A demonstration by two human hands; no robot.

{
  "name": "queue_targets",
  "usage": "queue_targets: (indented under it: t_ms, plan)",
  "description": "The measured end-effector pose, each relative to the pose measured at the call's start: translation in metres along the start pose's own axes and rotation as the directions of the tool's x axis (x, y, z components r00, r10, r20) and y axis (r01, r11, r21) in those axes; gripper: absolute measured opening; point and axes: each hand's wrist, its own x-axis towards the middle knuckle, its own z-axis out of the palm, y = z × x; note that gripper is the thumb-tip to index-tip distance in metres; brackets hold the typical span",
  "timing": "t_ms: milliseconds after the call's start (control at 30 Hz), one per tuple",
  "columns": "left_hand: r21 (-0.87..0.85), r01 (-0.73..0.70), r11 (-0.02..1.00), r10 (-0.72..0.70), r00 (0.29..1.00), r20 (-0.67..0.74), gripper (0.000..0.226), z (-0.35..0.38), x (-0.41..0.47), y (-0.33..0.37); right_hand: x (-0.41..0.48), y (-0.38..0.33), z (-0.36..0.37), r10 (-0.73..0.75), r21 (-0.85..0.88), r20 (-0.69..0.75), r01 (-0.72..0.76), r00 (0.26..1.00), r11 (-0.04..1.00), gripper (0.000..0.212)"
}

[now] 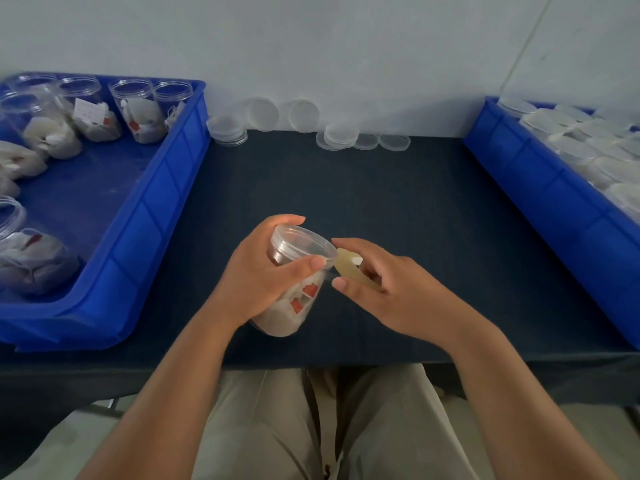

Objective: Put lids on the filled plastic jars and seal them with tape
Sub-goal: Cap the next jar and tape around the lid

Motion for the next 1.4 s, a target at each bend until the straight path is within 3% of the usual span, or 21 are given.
queue_targets:
  t_ms: [133,333,400,467,567,633,700,800,933,1100,1367,1400]
  plan:
    - [-0.115,-0.026,0.993,0.038,0.994,0.102,0.065,-0.013,0.004,-0.008,-0.002,0.008,-0.016,0.007,0.026,0.083,-0.010,0.997,1.000,0.056]
    - [-0.335,0.016,0.942,0.089,0.952,0.294,0.099,-0.006,0.008,-0.017,0.009,0.012,0.003,-0.019,0.061,0.024,0.017,1.000,0.998,0.053]
    - [-0.362,0.030,0.932,0.086,0.950,0.301,0.108,-0.005,0.008,-0.017,0.011,0.010,0.012,-0.052,0.079,-0.033,0.054,0.998,0.995,0.053]
    - [-0.272,-0.045,0.961,0.109,0.968,0.227,0.106,-0.007,0.006,-0.015,0.009,0.007,0.015,-0.060,0.080,-0.086,0.067,0.994,0.995,0.052]
    - [-0.042,-0.164,0.986,0.162,0.986,-0.048,0.069,-0.010,0.001,-0.009,0.005,0.007,0.015,-0.042,0.029,-0.157,0.047,0.987,0.998,0.058]
    - [0.049,-0.176,0.983,0.179,0.982,-0.057,0.060,-0.006,-0.006,-0.002,0.002,0.007,0.014,-0.025,-0.014,-0.190,0.023,0.981,1.000,0.058]
    - [0.177,-0.131,0.975,0.138,0.990,-0.027,0.076,0.006,-0.014,0.006,0.000,0.007,0.015,-0.025,-0.026,-0.208,0.020,0.978,0.999,0.051]
    - [0.318,-0.099,0.943,0.144,0.982,-0.122,0.107,0.023,-0.021,0.013,-0.002,0.006,0.020,-0.027,-0.038,-0.205,0.019,0.978,0.999,0.051]
    - [0.257,-0.048,0.965,0.085,0.987,-0.133,0.099,0.018,-0.012,0.016,0.002,0.008,0.023,-0.018,-0.002,-0.193,0.018,0.981,1.000,0.057]
    - [0.246,-0.047,0.968,0.057,0.998,-0.034,0.098,0.010,0.000,0.017,0.004,0.017,0.019,0.030,0.081,-0.157,-0.017,0.987,0.997,0.055]
    - [0.158,-0.102,0.982,0.097,0.995,0.038,0.088,0.005,0.003,0.014,-0.003,0.024,0.010,-0.113,0.051,-0.081,0.117,0.990,0.992,0.009]
    - [0.131,-0.091,0.987,0.088,0.996,0.030,0.085,0.004,0.003,0.013,-0.003,0.023,0.008,-0.130,0.061,-0.062,0.134,0.990,0.989,0.011]
